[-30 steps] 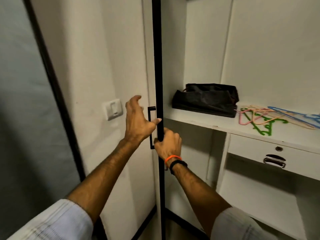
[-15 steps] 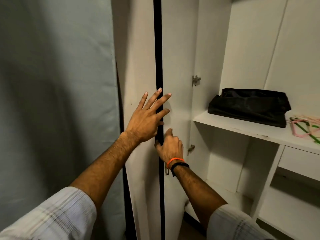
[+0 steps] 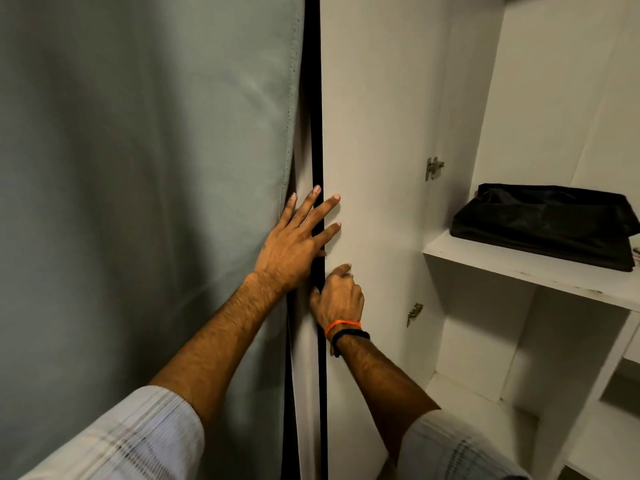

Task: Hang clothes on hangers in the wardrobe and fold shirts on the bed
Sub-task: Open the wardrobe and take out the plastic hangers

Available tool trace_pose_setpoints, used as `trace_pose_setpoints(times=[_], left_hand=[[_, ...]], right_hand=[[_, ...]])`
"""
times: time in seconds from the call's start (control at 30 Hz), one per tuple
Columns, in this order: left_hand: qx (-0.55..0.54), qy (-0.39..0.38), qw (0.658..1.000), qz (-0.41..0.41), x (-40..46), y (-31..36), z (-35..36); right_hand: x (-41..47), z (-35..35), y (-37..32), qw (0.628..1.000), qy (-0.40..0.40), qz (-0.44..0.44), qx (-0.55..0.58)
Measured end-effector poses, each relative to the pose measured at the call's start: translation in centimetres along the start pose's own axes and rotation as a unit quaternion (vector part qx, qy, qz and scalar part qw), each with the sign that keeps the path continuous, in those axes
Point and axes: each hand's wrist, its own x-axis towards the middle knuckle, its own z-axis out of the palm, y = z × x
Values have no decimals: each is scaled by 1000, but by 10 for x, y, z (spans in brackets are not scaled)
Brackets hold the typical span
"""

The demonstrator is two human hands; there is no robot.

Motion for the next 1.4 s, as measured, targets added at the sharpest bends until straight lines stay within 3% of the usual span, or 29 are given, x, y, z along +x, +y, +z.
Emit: trace_pose_setpoints(times=[0.2,0.37,0.47,0.6,0.8,0.97,1.4], left_hand=[[-17,-11,1000,-16,0,3,2],[-109,44,990,-83,1,39,-5],[-249,-7,960,-130,11,82,3],[-350,-107,911,-189,35,146,31],[-506,-180,822,-192,114,272,53],[-575,-201,778,-154,180,375,63],[-608,-270,737,-120,325,562,127]], right_hand=[[1,-1,5,999,-1,7,37],[-5,-31,49,991,46,2,123],[-5,-60,97,985,78,33,148],[-8,-107,165,983,89,76,144],[-17,-180,294,975,145,155,64],[-16,-231,400,960,184,211,25],[46,-324,607,942,192,274,-11]])
